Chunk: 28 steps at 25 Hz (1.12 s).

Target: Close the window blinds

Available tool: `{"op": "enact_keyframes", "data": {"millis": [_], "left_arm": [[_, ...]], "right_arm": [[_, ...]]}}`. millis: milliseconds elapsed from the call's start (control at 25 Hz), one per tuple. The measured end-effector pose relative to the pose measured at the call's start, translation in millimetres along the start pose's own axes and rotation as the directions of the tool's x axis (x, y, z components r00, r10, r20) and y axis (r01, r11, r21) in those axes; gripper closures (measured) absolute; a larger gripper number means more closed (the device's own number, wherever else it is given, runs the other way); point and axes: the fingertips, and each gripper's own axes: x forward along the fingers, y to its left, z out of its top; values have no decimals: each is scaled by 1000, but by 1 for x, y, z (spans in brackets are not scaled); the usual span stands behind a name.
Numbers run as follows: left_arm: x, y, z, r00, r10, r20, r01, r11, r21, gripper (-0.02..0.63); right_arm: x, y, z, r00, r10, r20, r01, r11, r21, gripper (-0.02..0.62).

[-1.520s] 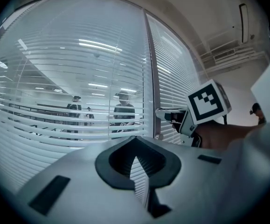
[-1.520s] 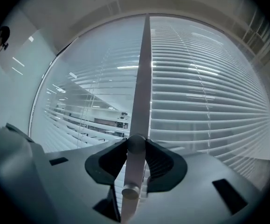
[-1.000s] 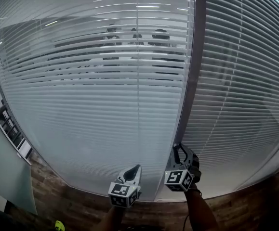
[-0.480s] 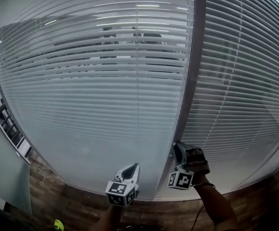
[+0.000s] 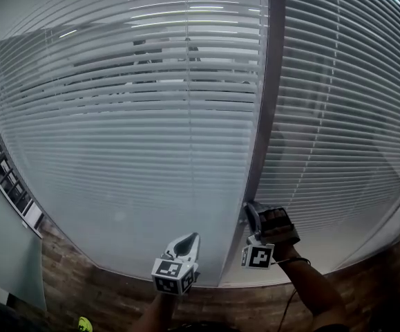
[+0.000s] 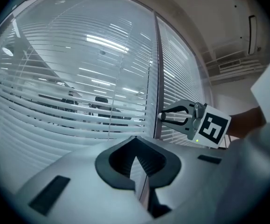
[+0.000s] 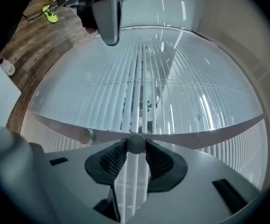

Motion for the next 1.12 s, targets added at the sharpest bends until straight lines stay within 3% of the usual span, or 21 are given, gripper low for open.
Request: {"op": "enact_keyframes", "data": {"millis": [80, 160, 200, 280, 360, 480, 520, 560, 600, 680, 760, 1000, 1120], "left_arm": [[-4, -1, -4, 1000, -1, 0, 1, 1000, 4, 606], [-8, 0, -10, 1000, -1, 4, 1, 1000, 9, 606], [-7, 1, -11, 1000, 3, 5, -3, 1000, 7, 606], [-4, 3, -7, 1000, 12, 5, -12, 1000, -1, 606], [-1, 4, -5, 1000, 18, 5, -18, 1000, -8, 606], [-1, 2, -6, 1000, 14, 3, -14, 1000, -9, 606], [-1, 2, -6, 1000, 12, 5, -12, 1000, -12, 606], [-1, 2, -6, 1000, 13, 5, -13, 1000, -13, 606], [-2, 4, -6, 1000, 19, 5, -19, 1000, -16, 606], [-5, 6, 1, 999, 42, 8, -41, 999, -32, 606], [-7, 8, 4, 999, 51, 3, -51, 998, -39, 606], [-7, 12, 1, 998, 59, 15, -59, 998, -28, 606], [-8, 13, -9, 999, 50, 1, -50, 999, -14, 606]], "right_arm": [[-6, 3, 1, 1000, -24, 0, 24, 998, 65, 468], [-15, 5, 1, 999, -32, 0, 32, 972, 234, 466], [-18, 4, -1, 999, -37, 1, 34, 939, 343, 466], [-20, -3, -6, 999, -48, 4, 37, 830, 557, 466], [-21, -5, -10, 999, -42, 16, 16, 658, 753, 466], [-20, 2, -13, 998, -20, 62, -54, 288, 956, 466], [-19, 3, -14, 998, -23, 66, -60, 192, 980, 466], [-18, 2, -15, 998, -28, 62, -58, 124, 991, 466], [-17, 1, -14, 998, -35, 56, -53, 79, 995, 466], [-14, -4, -12, 997, -52, 48, -47, 25, 999, 449], [-11, -6, -10, 997, -64, 36, -36, -8, 999, 449], [-2, -3, -16, 996, -71, -44, 40, -65, 997, 463], [-4, 0, -15, 996, -72, -45, 41, -64, 997, 466]]}}
